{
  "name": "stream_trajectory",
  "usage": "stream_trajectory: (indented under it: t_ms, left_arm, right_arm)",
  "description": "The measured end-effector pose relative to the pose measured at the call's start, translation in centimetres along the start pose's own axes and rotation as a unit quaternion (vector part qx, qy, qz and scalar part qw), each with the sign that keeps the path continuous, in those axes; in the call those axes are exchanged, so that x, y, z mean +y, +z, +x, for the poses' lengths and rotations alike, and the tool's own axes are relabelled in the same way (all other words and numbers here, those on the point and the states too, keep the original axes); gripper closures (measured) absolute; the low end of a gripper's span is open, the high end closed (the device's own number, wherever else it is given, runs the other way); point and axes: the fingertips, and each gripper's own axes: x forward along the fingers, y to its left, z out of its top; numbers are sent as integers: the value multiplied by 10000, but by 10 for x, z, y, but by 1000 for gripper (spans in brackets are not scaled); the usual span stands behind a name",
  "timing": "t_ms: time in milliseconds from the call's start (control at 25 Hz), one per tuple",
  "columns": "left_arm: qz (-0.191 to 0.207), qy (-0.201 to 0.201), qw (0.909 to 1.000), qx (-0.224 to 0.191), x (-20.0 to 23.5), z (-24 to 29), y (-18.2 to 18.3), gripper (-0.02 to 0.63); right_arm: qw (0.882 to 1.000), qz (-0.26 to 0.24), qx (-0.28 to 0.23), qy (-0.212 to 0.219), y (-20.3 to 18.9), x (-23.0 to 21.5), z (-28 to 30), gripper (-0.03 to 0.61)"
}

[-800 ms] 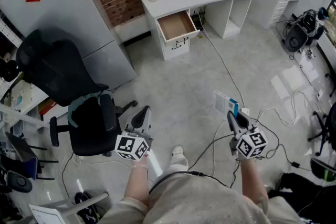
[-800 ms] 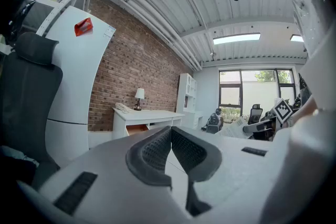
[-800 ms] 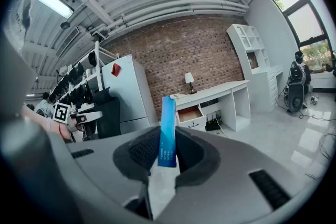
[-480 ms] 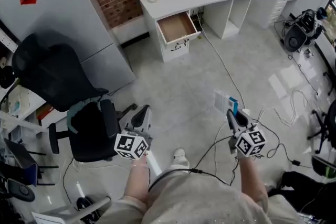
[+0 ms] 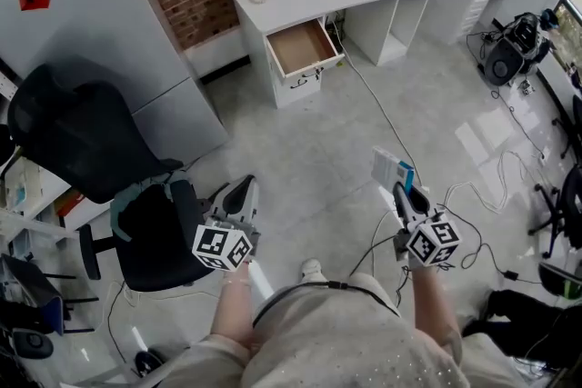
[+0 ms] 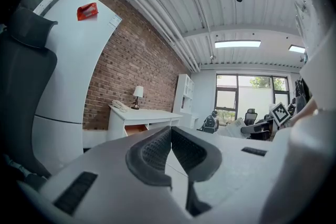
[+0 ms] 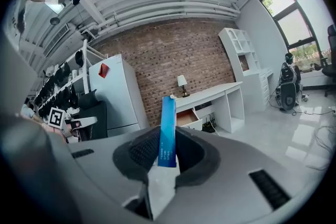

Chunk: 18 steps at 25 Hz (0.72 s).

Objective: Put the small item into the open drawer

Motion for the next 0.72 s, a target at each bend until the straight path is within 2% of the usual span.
stream_trajectory:
  t_ms: [440,720]
  left_arm:
    - [-157,21,9998,-106,8,18,-1,607]
    - [-114,115,9998,-115,36,58,5,607]
  right_arm:
    - [9997,134,-189,-31,16,-14,15,499]
    - [9995,240,-169,129,27,-29,77,497]
